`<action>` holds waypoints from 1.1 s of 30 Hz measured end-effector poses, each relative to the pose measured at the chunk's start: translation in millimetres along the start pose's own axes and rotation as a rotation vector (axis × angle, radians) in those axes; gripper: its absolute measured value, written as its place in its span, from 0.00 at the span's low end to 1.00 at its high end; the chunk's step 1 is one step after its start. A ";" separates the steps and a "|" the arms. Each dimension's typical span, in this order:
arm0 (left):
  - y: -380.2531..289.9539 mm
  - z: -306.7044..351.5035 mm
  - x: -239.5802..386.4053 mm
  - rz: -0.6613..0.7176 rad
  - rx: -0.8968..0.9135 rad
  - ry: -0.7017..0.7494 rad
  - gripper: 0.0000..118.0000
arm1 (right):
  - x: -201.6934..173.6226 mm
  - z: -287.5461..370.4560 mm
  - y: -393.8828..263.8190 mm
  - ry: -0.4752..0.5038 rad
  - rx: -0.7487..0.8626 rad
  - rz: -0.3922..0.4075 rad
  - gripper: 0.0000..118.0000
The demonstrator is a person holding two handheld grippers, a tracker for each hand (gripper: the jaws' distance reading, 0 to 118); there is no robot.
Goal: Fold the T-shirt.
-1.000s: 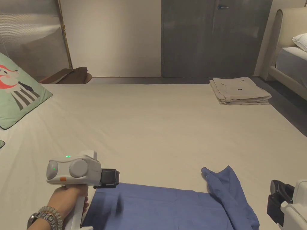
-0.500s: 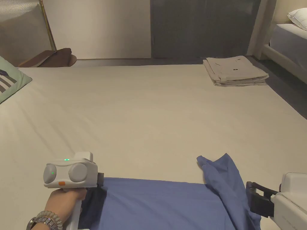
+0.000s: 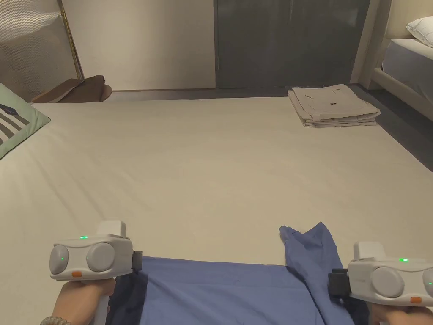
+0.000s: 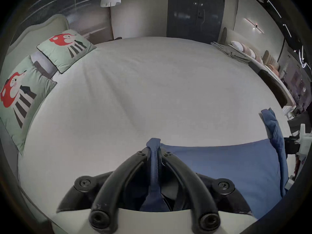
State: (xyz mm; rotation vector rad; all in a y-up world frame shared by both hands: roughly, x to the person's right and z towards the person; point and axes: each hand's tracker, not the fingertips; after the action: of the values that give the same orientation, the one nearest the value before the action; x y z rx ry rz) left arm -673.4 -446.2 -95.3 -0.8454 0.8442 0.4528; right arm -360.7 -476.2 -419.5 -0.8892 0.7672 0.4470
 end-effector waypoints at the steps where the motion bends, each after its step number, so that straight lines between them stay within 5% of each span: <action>1: -0.7 0.1 -0.4 0.002 0.000 -0.002 0.02 | -8.0 3.2 -1.6 -0.029 0.035 0.029 0.42; 2: -2.4 -1.4 -0.6 0.002 -0.001 -0.001 0.02 | -12.6 6.6 -2.4 -0.055 0.058 0.057 0.27; 3: -3.1 -1.5 -1.1 0.001 0.001 0.002 0.02 | -14.4 10.2 -1.6 0.000 0.050 0.060 0.02; 7: -7.0 5.6 -4.6 0.013 0.008 -0.003 0.02 | -14.7 13.4 -3.4 0.001 0.077 0.093 0.01; 10: -9.4 20.0 -10.1 0.023 0.030 -0.013 0.02 | 7.7 25.9 -5.7 0.066 0.144 -0.015 0.01; 15: -11.3 57.5 -21.0 0.046 0.101 -0.017 0.02 | 33.9 81.4 -6.5 0.100 0.312 -0.044 0.01; 33: -69.0 298.4 -51.4 0.133 0.570 -0.028 0.02 | 60.3 316.5 -50.0 0.123 0.834 -0.077 0.00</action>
State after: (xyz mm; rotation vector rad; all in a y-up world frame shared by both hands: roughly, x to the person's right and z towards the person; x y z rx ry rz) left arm -520.4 -250.3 90.9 -0.2579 0.9440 0.3131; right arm -160.6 -241.6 -313.4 -0.1608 0.9228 -0.0199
